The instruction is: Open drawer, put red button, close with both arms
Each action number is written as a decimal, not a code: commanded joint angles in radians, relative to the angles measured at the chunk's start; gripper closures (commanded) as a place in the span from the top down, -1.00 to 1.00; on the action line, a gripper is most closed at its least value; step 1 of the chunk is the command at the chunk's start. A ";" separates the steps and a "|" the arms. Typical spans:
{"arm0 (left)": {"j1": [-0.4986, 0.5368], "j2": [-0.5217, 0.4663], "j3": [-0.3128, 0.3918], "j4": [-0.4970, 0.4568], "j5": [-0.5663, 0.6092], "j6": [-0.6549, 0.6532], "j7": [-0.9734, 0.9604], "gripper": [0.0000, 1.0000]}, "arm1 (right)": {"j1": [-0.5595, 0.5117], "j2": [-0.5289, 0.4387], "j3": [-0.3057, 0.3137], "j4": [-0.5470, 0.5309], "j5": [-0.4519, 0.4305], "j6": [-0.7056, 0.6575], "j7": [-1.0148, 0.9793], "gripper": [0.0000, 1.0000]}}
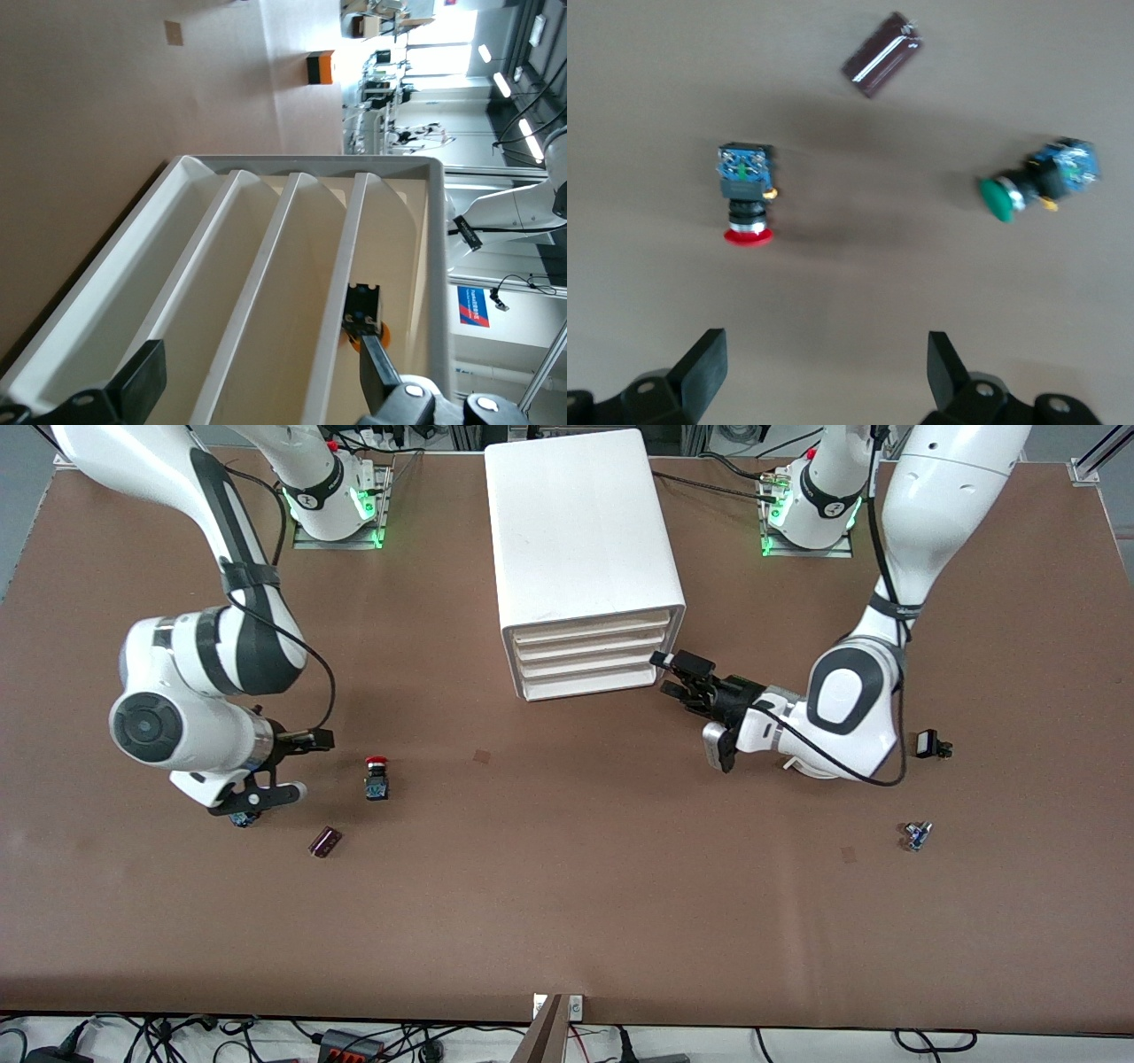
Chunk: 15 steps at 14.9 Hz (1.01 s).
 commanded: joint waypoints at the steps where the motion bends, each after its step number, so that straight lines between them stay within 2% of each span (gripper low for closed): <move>1: -0.028 -0.034 -0.023 -0.110 -0.087 0.079 0.097 0.68 | 0.044 0.067 -0.004 0.031 0.040 0.035 0.008 1.00; 3: -0.026 -0.014 -0.026 -0.129 -0.090 0.095 0.171 0.58 | 0.051 0.105 -0.004 0.032 0.045 0.099 0.010 1.00; 4: -0.020 -0.005 -0.028 -0.130 -0.092 0.085 0.197 0.47 | 0.049 0.118 -0.004 0.032 0.054 0.136 0.008 1.00; 6: -0.023 -0.006 -0.031 -0.144 -0.096 0.079 0.205 0.09 | 0.057 0.141 -0.003 0.034 0.059 0.170 0.008 1.00; 9: -0.012 -0.008 -0.071 -0.167 -0.104 0.079 0.217 -0.07 | 0.089 0.173 -0.004 0.034 0.054 0.190 0.008 1.00; 10: -0.012 -0.006 -0.071 -0.170 -0.104 0.076 0.242 -0.47 | 0.088 0.181 -0.004 0.034 0.055 0.193 0.008 1.00; 11: -0.017 -0.002 -0.071 -0.169 -0.104 0.069 0.249 -0.73 | 0.087 0.191 -0.004 0.034 0.058 0.201 0.008 1.00; 12: -0.017 0.000 -0.071 -0.167 -0.104 0.068 0.249 -0.88 | 0.091 0.204 -0.004 0.034 0.059 0.215 0.008 1.00; 15: -0.002 0.024 -0.069 -0.144 -0.103 0.070 0.253 -0.91 | 0.094 0.233 -0.004 0.034 0.055 0.252 0.008 1.00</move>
